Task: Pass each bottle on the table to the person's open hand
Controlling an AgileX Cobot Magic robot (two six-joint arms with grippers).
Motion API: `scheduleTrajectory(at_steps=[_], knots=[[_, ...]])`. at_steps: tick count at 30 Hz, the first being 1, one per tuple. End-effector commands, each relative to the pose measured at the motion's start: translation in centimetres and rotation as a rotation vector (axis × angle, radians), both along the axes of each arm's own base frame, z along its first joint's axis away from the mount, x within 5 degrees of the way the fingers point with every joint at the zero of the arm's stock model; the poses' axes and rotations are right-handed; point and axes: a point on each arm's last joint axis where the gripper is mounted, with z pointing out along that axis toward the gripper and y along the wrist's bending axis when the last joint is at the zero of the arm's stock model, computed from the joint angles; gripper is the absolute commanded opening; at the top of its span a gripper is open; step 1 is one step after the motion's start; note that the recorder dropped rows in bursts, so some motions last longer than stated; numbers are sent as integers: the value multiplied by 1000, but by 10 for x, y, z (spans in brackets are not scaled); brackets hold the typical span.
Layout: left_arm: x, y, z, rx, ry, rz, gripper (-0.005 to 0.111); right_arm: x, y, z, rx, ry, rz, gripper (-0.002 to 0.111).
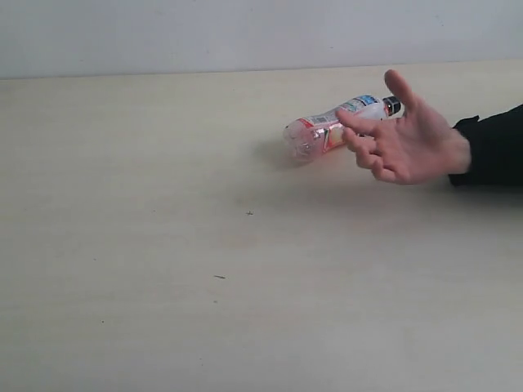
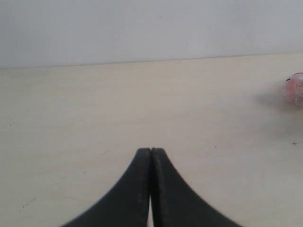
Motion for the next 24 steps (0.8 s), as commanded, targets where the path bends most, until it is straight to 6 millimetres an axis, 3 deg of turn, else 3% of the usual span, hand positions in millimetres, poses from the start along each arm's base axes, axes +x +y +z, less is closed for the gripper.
scheduleTrajectory(at_steps=[1,12,15,21,24], knots=[[0,0,-1,-10,-4,-4,3,0,0,0,1,-6,0,1],[0,0,-1,-7,-4,-5,3,1,1,11,-35,-141,15,1],[0,0,-1,-10,-4,-4,3,0,5,24,20,-264,56,1],[0,0,-1,-8,-4,-5,3,-13,9,65,329,-559,156,1],[0,0,-1,-8,-4,-5,3,-1,13,71,302,-448,139,1]])
